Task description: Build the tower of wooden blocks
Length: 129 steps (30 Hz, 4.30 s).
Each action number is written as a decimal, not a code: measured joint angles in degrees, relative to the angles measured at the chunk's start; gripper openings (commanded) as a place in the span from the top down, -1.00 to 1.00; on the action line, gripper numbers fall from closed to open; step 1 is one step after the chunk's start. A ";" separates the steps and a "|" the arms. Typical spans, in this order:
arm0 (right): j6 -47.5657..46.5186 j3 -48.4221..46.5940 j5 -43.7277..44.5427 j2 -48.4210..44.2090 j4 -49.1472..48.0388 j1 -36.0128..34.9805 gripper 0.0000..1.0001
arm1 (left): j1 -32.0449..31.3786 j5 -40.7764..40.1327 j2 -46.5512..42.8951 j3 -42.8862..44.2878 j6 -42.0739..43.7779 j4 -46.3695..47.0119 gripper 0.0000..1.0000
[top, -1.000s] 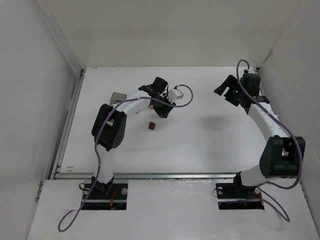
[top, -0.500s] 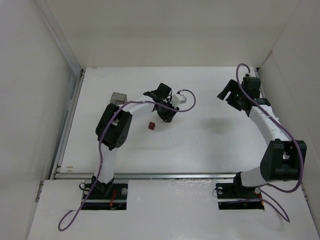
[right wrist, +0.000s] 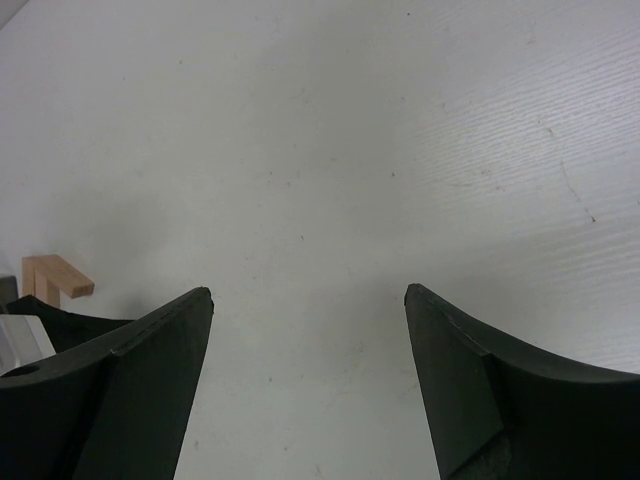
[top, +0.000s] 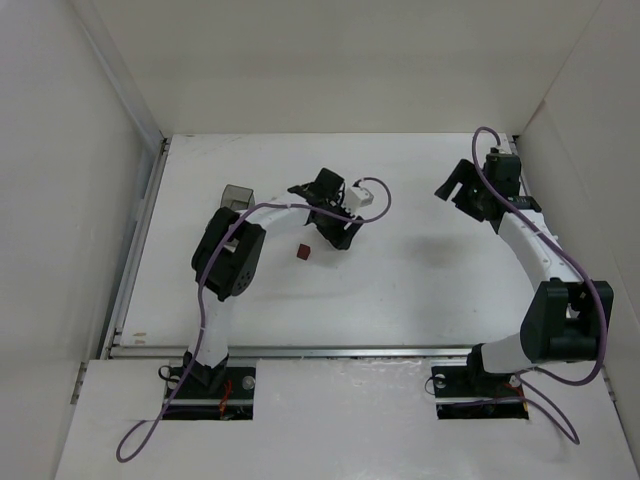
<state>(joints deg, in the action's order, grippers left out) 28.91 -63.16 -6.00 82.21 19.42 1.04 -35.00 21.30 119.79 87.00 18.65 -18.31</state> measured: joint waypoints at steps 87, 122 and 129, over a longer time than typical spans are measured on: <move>0.07 -2.05 -23.71 0.87 -7.32 -8.37 -0.54 | 7.56 9.09 -14.73 14.62 22.29 -6.10 1.00; 12.44 -4.74 -30.10 5.46 -23.06 -19.26 -0.04 | -0.68 7.19 -16.24 12.72 16.28 -8.68 1.00; 9.99 -4.79 -28.76 5.35 -20.04 -19.80 0.35 | -0.68 6.32 -16.26 12.31 15.78 -8.50 1.00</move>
<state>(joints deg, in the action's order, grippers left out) 38.89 -67.94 -34.76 87.57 -0.62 -18.76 -35.68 27.62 103.53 99.31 34.44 -26.81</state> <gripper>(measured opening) 0.368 0.157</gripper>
